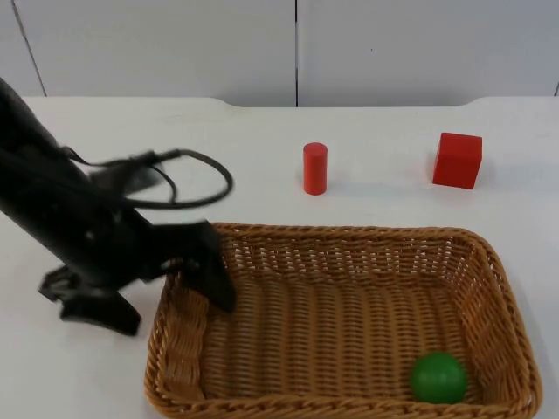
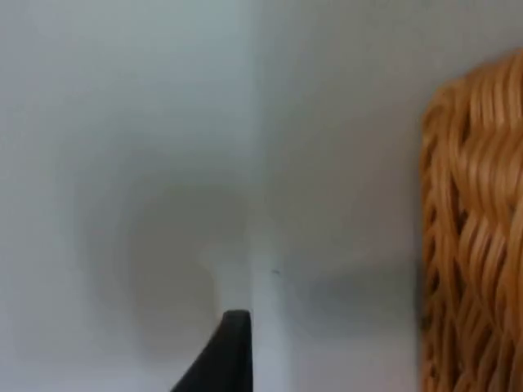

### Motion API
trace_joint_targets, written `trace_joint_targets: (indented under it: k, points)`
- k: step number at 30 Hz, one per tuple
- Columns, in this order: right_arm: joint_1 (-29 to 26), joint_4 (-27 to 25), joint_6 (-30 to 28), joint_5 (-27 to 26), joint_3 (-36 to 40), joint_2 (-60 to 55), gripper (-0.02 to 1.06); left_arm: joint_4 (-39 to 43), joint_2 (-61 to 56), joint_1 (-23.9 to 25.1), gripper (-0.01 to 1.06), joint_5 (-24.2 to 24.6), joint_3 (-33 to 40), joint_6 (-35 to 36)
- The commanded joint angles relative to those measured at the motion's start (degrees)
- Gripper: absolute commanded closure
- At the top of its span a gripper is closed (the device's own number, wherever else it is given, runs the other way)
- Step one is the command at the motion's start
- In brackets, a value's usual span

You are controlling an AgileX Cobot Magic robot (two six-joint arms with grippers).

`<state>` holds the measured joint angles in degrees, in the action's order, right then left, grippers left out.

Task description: Pick up the basket with the left hand and place the object to the left of the red cylinder into the basket with the right hand.

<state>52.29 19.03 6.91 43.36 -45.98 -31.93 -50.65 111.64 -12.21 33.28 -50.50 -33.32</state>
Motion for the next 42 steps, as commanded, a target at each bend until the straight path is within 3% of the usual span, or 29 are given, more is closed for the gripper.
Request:
trace_joint_targets:
  k: [1,8,21,30,37,42]
  points:
    - [0.25,0.96,0.30,-0.11,0.40,0.27,-0.01,2.47,-2.60,2.15,0.00,0.50,-0.13,1.29]
    - [0.25,4.91,3.18,-0.11,0.40,0.27,-0.01,2.35,-17.89,10.68,0.00,4.88,-0.13,1.79]
    - [0.25,6.15,7.63,1.01,0.40,0.27,-0.01,9.10,-47.17,11.18,0.00,5.25,-0.02,2.42]
    - [0.25,6.02,9.10,2.28,0.90,4.57,-0.01,21.10,-64.19,11.18,0.00,6.70,-0.02,13.04]
    - [0.25,5.39,9.13,2.38,6.86,15.99,-0.01,32.99,-77.62,11.18,0.00,15.58,1.24,23.74]
    - [0.25,4.77,9.13,5.29,10.33,22.39,-0.01,35.05,-86.46,11.18,0.00,18.68,6.48,24.44]
